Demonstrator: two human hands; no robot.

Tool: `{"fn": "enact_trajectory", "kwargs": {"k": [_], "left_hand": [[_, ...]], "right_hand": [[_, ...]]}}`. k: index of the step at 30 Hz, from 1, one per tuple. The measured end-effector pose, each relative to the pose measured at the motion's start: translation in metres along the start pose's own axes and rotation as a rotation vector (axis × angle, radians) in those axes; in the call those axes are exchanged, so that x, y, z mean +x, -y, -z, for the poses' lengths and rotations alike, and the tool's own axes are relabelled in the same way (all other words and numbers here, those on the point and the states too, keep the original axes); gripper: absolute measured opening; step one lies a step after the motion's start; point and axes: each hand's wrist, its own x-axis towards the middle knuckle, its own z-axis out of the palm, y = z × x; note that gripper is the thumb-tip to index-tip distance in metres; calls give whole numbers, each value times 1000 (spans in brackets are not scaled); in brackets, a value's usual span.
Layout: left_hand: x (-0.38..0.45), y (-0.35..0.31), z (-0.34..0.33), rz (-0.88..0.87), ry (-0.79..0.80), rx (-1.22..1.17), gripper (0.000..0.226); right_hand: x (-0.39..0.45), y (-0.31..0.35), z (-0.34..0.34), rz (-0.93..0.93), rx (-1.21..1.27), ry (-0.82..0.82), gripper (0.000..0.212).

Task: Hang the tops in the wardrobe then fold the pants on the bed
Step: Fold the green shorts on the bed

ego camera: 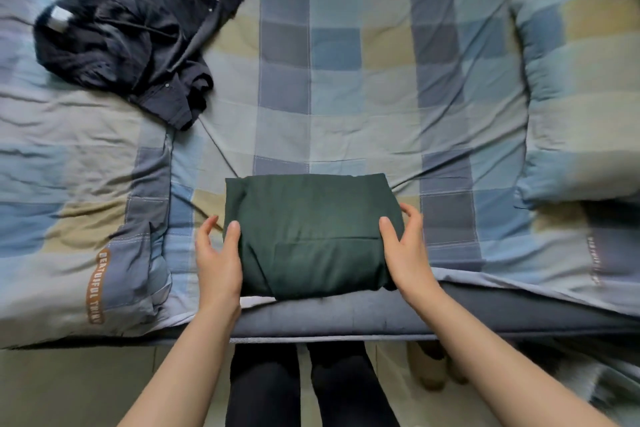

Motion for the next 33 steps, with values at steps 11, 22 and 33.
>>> {"fn": "enact_trajectory", "kwargs": {"k": [11,22,33], "left_hand": [[-95,-133,37,-336,403,94,30],[-154,-139,81,-292,729,273,21],[-294,-88,81,-489,1198,523,32]], "right_hand": [[-154,103,76,246,77,-263,40],[-318,68,46,-28,362,-701,37],[-491,-9,45,-236,528,-1107,34]]}}
